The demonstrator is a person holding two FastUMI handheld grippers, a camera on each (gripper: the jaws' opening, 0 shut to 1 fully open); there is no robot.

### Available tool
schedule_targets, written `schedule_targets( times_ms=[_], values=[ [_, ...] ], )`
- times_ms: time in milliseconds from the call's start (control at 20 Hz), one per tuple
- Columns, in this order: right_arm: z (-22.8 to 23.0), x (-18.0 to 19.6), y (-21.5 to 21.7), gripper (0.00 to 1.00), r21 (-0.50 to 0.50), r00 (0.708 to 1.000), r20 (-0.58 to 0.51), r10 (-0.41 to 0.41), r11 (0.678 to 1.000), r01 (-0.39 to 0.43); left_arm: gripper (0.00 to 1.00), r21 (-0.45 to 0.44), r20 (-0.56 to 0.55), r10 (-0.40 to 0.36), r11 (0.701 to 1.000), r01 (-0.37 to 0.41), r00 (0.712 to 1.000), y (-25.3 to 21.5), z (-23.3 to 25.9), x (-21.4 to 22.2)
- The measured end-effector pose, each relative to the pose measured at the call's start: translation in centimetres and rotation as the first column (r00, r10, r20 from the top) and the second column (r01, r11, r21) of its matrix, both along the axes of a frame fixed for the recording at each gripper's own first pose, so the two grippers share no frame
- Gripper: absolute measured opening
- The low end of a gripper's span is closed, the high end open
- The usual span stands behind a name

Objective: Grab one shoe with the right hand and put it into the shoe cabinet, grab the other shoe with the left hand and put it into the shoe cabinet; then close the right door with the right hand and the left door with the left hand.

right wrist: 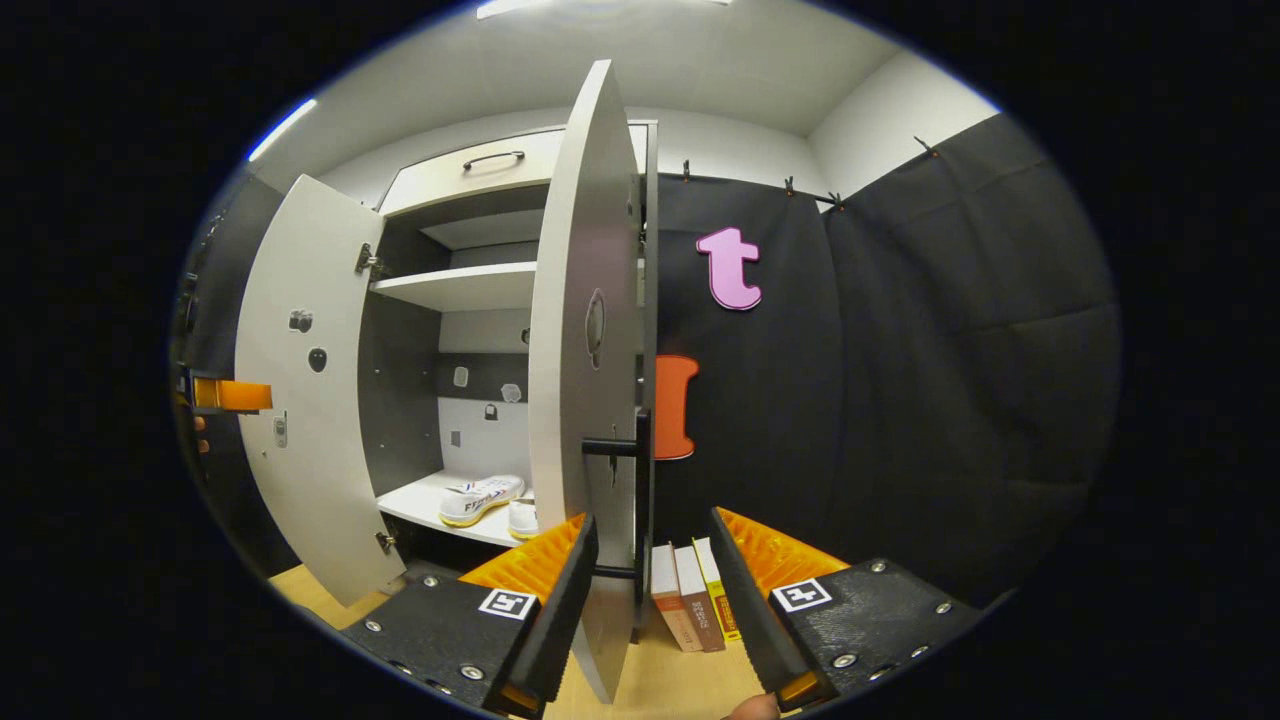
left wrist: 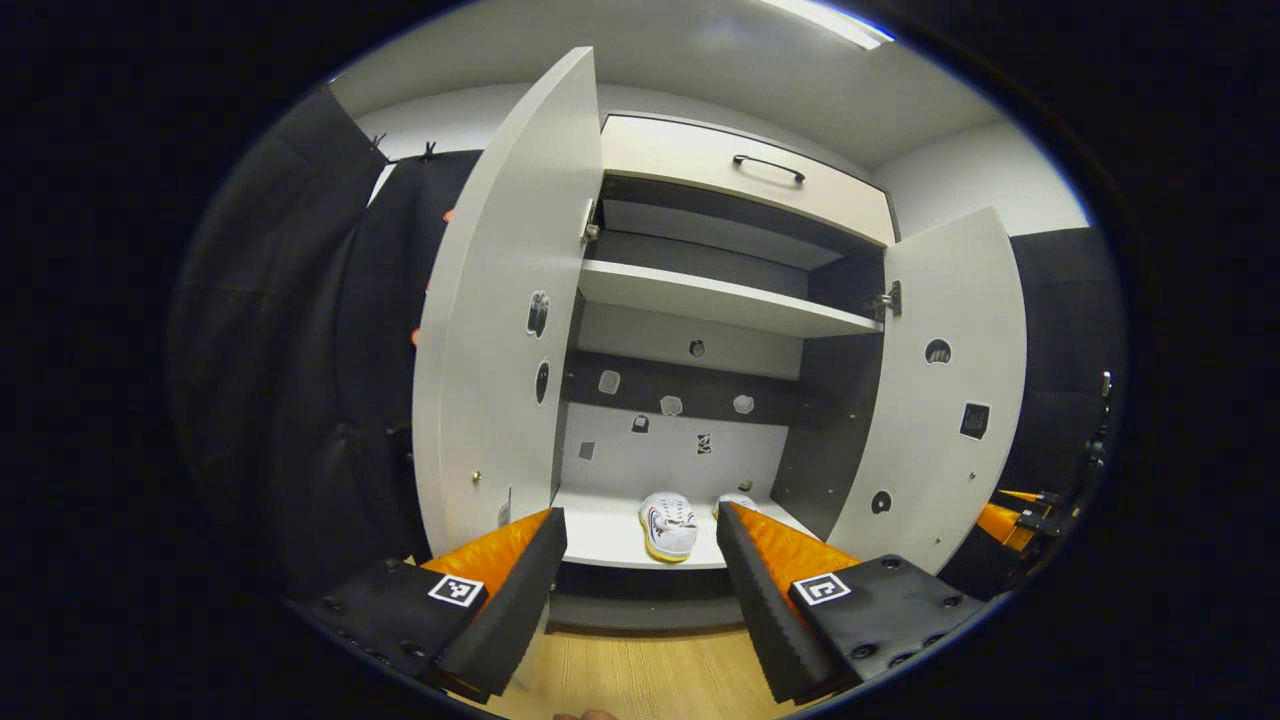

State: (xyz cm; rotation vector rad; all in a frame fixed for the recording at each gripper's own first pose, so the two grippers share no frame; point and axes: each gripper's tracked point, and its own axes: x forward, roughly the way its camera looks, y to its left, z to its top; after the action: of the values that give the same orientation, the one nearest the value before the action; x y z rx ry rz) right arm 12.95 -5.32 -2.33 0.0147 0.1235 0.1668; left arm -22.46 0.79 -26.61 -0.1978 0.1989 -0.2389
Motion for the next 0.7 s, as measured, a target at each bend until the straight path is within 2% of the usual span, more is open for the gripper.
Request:
schedule_targets(
  times_ms=[200,400,450,500,700],
  values=[
    [0.0,0.5,3.3,0.71,0.013,0.998,0.004,0.068,0.998,-0.068,0.96,0.002,0.017,0.025,1.0,-0.025,1.0,2.0,0.8,-1.0],
    [-0.3,1.3,5.3,0.74,0.042,0.995,0.001,0.101,0.994,-0.101,0.96,0.017,0.028,0.059,0.998,-0.059,0.998,4.8,1.3,-2.0],
    [-0.8,1.7,5.5,0.82,0.04,0.995,-0.013,0.099,0.994,-0.099,0.96,0.02,0.032,0.069,0.997,-0.07,0.997,5.5,1.5,-2.3],
    [-1.1,1.9,5.2,0.76,0.044,0.995,-0.021,0.094,0.995,-0.093,0.96,0.019,0.035,0.077,0.997,-0.078,0.996,6.0,1.7,-2.7],
    [-1.6,2.9,6.8,0.77,0.104,0.992,-0.023,0.125,0.987,-0.122,0.96,0.024,0.029,0.12,0.992,-0.121,0.992,9.0,1.7,-4.0]
  ],
)
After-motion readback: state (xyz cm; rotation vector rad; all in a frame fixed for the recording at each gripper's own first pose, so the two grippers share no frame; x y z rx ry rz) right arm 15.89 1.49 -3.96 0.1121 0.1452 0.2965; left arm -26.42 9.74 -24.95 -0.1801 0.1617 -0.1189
